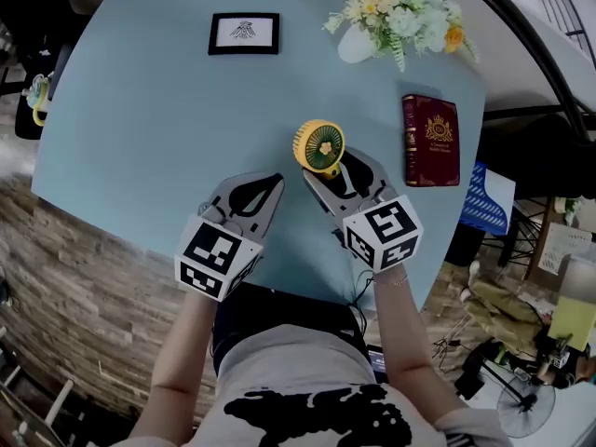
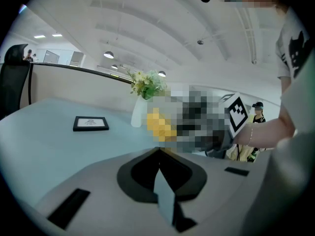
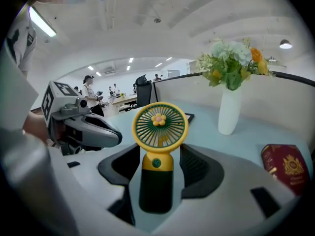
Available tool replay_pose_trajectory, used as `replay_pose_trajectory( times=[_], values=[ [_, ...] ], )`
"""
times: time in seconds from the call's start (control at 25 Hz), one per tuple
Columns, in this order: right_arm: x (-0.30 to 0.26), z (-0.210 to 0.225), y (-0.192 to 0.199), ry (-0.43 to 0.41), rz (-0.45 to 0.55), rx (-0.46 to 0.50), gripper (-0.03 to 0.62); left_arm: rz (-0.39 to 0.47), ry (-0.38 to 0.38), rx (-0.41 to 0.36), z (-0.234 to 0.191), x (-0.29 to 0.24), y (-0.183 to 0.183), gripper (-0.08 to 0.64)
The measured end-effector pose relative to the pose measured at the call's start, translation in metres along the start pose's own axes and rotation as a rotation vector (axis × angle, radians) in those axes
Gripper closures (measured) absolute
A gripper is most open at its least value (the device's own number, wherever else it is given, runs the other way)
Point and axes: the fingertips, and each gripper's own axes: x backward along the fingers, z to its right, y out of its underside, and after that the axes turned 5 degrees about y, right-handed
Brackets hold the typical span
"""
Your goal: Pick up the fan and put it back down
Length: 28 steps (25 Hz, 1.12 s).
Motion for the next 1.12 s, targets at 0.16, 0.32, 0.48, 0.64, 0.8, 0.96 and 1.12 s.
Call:
replay_pose_trajectory(
  times=[0.16, 0.32, 0.48, 0.64, 0.8, 0.96, 1.12],
  values=[
    [-0.021, 0.002, 0.017, -0.004, -0.068, 0.004, 0.334, -0.015, -0.009, 0.047, -0.007, -0.006, 0.017, 0.549],
    [-0.039, 0.003, 0.033, -0.011, -0.123, -0.005, 0.334, -0.048, -0.011, 0.078, -0.013, -0.015, 0.035, 0.549],
    [-0.053, 0.007, 0.049, -0.006, -0.17, -0.008, 0.334, -0.071, -0.015, 0.088, -0.019, -0.021, 0.047, 0.549],
    [-0.064, 0.013, 0.063, 0.02, -0.216, -0.007, 0.334, -0.088, -0.021, 0.13, -0.026, -0.022, 0.058, 0.549],
    [-0.071, 0.012, 0.077, 0.028, -0.257, 0.013, 0.334, -0.09, -0.033, 0.162, -0.031, -0.023, 0.064, 0.549],
    [-0.075, 0.014, 0.087, 0.047, -0.292, 0.028, 0.334, -0.084, -0.033, 0.187, -0.034, -0.029, 0.066, 0.549],
    [-0.078, 0.014, 0.094, 0.058, -0.326, 0.022, 0.334, -0.102, -0.033, 0.194, -0.039, -0.034, 0.074, 0.549]
  ],
)
